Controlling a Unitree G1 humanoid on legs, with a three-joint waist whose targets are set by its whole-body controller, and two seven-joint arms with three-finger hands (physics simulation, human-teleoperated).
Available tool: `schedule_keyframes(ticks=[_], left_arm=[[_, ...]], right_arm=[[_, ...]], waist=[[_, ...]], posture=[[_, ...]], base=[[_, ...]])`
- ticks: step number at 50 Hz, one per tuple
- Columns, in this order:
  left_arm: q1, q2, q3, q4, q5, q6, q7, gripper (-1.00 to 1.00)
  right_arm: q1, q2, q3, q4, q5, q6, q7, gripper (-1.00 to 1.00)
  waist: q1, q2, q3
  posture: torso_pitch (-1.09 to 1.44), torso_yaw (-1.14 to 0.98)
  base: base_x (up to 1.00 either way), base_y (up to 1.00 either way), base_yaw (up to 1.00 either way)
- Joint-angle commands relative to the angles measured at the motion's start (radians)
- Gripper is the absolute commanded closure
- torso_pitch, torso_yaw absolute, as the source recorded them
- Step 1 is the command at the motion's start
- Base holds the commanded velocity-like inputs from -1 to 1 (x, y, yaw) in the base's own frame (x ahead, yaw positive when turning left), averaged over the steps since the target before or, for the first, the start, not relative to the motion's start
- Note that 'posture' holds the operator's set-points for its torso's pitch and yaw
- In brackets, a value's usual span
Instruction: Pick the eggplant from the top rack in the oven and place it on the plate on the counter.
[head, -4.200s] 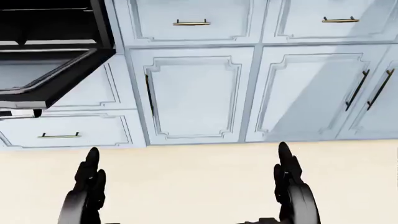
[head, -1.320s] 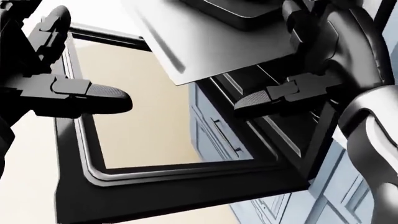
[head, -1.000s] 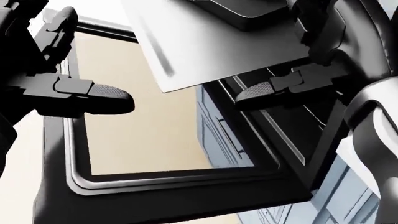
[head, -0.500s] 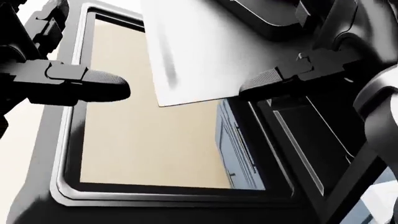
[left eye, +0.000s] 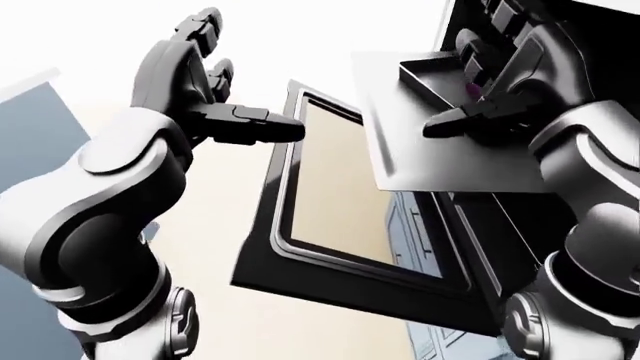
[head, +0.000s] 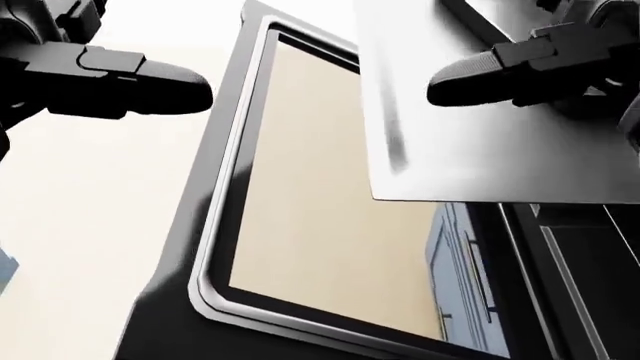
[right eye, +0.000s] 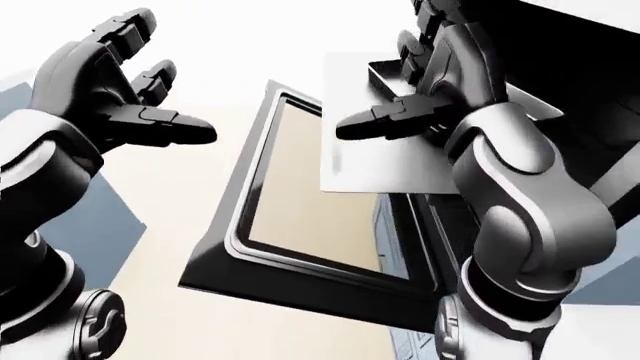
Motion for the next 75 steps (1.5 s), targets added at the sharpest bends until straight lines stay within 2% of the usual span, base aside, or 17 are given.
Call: schedule_keyframes(ticks=[1,5,8,17,21,26,30,35,37,38,43,50,55,58,61,62,75], left_arm=[[-0.057,0.007,0.011,-0.032,0.000,-0.038,-0.005,-1.00],[-0.069,-0.001,0.011,-0.041,0.003,-0.024,-0.003,-1.00],[-0.072,0.001,0.017,-0.044,0.001,-0.018,-0.006,-1.00],[-0.078,0.015,0.030,-0.044,-0.003,-0.011,-0.013,-1.00],[-0.092,0.016,0.036,-0.048,-0.012,0.005,-0.005,-1.00],[-0.098,0.016,0.040,-0.052,-0.023,0.014,0.004,-1.00],[-0.091,0.021,0.040,-0.051,-0.028,0.006,0.005,-1.00],[-0.088,0.023,0.038,-0.048,-0.032,0.000,0.008,-1.00],[-0.087,0.027,0.039,-0.048,-0.035,-0.001,0.008,-1.00],[-0.087,0.028,0.042,-0.049,-0.037,0.000,0.008,-1.00],[-0.082,0.035,0.040,-0.043,-0.039,-0.010,0.006,-1.00],[-0.088,0.043,0.042,-0.039,-0.046,-0.010,0.008,-1.00],[-0.087,0.047,0.046,-0.039,-0.053,-0.009,0.011,-1.00],[-0.089,0.050,0.046,-0.036,-0.056,-0.012,0.012,-1.00],[-0.095,0.051,0.049,-0.037,-0.062,-0.005,0.016,-1.00],[-0.092,0.053,0.047,-0.034,-0.062,-0.011,0.015,-1.00],[-0.119,0.062,0.053,-0.032,-0.097,0.010,0.041,-1.00]], right_arm=[[-0.036,-0.028,-0.027,-0.016,0.017,-0.043,-0.018,-1.00],[-0.040,-0.052,-0.033,-0.011,0.048,-0.045,-0.038,-1.00],[-0.043,-0.064,-0.031,-0.008,0.062,-0.046,-0.047,-1.00],[-0.074,-0.087,-0.023,0.019,0.084,-0.047,-0.065,-1.00],[-0.090,-0.107,-0.029,0.029,0.096,-0.042,-0.068,-1.00],[-0.098,-0.116,-0.036,0.029,0.119,-0.040,-0.076,-1.00],[-0.090,-0.117,-0.027,0.022,0.135,-0.041,-0.080,-1.00],[-0.090,-0.124,-0.012,0.021,0.126,-0.044,-0.076,-1.00],[-0.087,-0.125,0.001,0.030,0.105,-0.055,-0.066,-1.00],[-0.087,-0.124,0.007,0.037,0.094,-0.054,-0.062,-1.00],[-0.104,-0.114,0.008,0.043,0.069,-0.041,-0.047,-1.00],[-0.114,-0.107,0.004,0.045,0.053,-0.036,-0.036,-1.00],[-0.121,-0.102,0.003,0.047,0.045,-0.037,-0.033,-1.00],[-0.128,-0.101,0.002,0.050,0.044,-0.037,-0.030,-1.00],[-0.143,-0.108,0.011,0.069,0.036,-0.037,-0.023,-1.00],[-0.150,-0.111,0.016,0.079,0.030,-0.037,-0.019,-1.00],[-0.195,-0.130,0.049,0.197,-0.089,-0.032,0.081,-1.00]], waist=[[-0.001,0.005,-0.016],[0.009,-0.021,-0.006],[0.017,-0.091,-0.024],[0.007,-0.045,0.005],[-0.009,0.009,-0.006],[-0.003,-0.017,-0.035],[-0.019,0.040,-0.034],[0.019,-0.034,0.000],[0.026,-0.086,-0.013],[0.021,-0.049,0.003],[0.005,0.007,-0.004],[-0.002,-0.005,-0.016],[0.011,-0.076,-0.011],[0.005,-0.054,0.019],[-0.003,0.000,-0.005],[-0.006,-0.025,-0.003],[0.005,-0.025,-0.010]], posture=[[0.00,0.00],[0.00,0.00],[0.00,0.00],[0.00,0.00],[0.00,0.00],[0.00,0.00],[0.00,0.00],[0.00,0.00],[0.00,0.00],[0.00,0.00],[0.00,0.00],[0.00,0.00],[0.00,0.00],[0.00,0.00],[0.00,0.00],[0.00,0.00],[0.00,0.00]], base=[[0.28,-0.07,0.00],[0.29,-0.07,0.00],[0.29,-0.07,0.00],[0.25,-0.06,0.00],[0.00,-0.02,0.00],[0.00,-0.02,0.00],[0.00,-0.21,-0.19],[0.00,0.00,-0.60],[0.00,0.00,0.00],[0.00,0.00,0.00],[0.05,0.00,0.00],[0.17,0.00,0.00],[0.29,0.00,0.00],[0.16,0.00,0.00],[0.00,0.00,0.00],[0.00,0.00,0.00],[0.00,0.00,0.00]])
